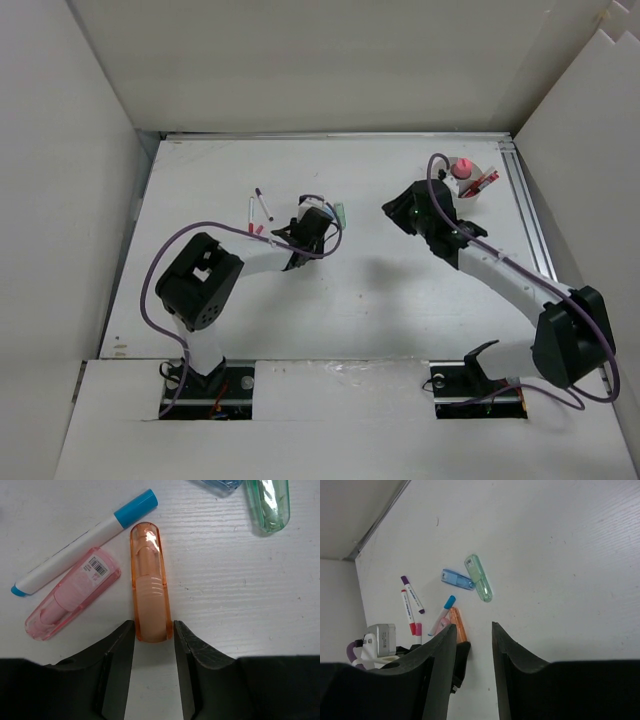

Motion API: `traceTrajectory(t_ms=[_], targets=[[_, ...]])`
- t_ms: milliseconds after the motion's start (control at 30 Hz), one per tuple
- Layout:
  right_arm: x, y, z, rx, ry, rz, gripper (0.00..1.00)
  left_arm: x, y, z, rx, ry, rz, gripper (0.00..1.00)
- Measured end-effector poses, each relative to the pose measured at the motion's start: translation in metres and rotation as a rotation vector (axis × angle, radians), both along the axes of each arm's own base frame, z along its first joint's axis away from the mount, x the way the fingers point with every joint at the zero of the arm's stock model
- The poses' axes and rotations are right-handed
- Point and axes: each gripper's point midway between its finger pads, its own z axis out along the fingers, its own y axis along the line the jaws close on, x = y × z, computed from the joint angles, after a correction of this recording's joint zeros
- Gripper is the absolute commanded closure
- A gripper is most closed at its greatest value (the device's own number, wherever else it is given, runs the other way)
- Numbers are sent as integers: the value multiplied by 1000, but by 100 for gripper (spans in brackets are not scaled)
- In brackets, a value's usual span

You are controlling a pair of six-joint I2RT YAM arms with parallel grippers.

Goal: Sort the stationery into containers
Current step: Pick up the stationery from the center of the board.

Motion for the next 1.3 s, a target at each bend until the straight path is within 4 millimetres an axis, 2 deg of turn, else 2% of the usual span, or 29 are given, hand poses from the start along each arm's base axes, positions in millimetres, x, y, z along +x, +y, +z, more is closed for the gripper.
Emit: traceTrajectory(t_ms=[33, 167, 300, 433, 567, 767, 867, 967, 1100, 1300], targets=[[1, 1, -2, -1, 3, 2, 59, 1, 0, 0, 4, -3, 4, 71], [1, 5, -9, -1, 21, 19, 45, 5, 0, 0, 9, -11, 9, 87], [1, 8, -15, -2, 37, 39, 35, 3, -4, 1, -15, -10, -7, 90], [0, 16, -21, 7, 49, 81, 31, -11, -8, 9, -82, 0, -55, 93], [-5, 29, -25, 31, 71, 152, 26, -25, -16, 36, -190, -32, -121, 93], [-17, 51, -34, 77, 113, 284, 23, -45, -36, 79, -374, -102, -248, 93], [-22, 61, -39, 99, 136, 342, 23, -55, -45, 87, -439, -110, -309, 93], [-29, 72, -43, 113, 153, 394, 25, -64, -52, 87, -479, -93, -362, 93], [-36, 88, -42, 136, 158, 465, 36, -71, -60, 90, -519, -86, -415, 93], [-37, 100, -51, 155, 184, 511, 59, -75, -69, 100, -564, -100, -467, 93]])
